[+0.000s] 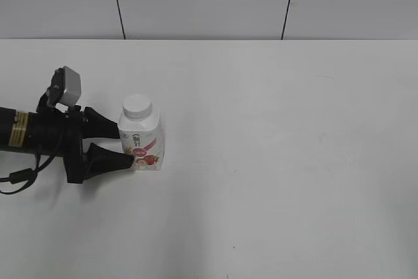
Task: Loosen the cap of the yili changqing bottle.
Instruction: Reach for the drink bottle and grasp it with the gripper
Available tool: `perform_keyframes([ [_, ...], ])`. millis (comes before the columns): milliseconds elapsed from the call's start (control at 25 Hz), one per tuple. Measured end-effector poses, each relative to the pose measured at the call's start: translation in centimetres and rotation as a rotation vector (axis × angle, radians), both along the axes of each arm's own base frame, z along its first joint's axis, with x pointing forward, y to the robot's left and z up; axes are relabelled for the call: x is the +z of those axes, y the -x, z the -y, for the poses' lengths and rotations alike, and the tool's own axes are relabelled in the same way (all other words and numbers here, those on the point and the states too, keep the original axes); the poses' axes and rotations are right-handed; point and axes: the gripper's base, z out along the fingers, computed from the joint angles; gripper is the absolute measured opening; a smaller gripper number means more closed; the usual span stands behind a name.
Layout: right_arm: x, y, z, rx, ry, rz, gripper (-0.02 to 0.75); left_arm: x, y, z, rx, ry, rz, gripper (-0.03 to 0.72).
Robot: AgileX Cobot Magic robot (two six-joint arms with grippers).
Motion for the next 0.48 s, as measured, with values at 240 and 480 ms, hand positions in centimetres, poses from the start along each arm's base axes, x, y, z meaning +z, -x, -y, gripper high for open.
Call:
perform_keyframes([
  [240, 0.0, 0.0, 0.0, 0.0, 0.0, 0.0, 0.566, -0.3, -0.1, 1.7, -0.053, 0.016, -0.002, 0.532],
  [480, 0.0, 0.0, 0.0, 0.0, 0.0, 0.0, 0.566, -1.0, -0.1, 3.4, -0.069, 0.032, -0.019, 0.528],
])
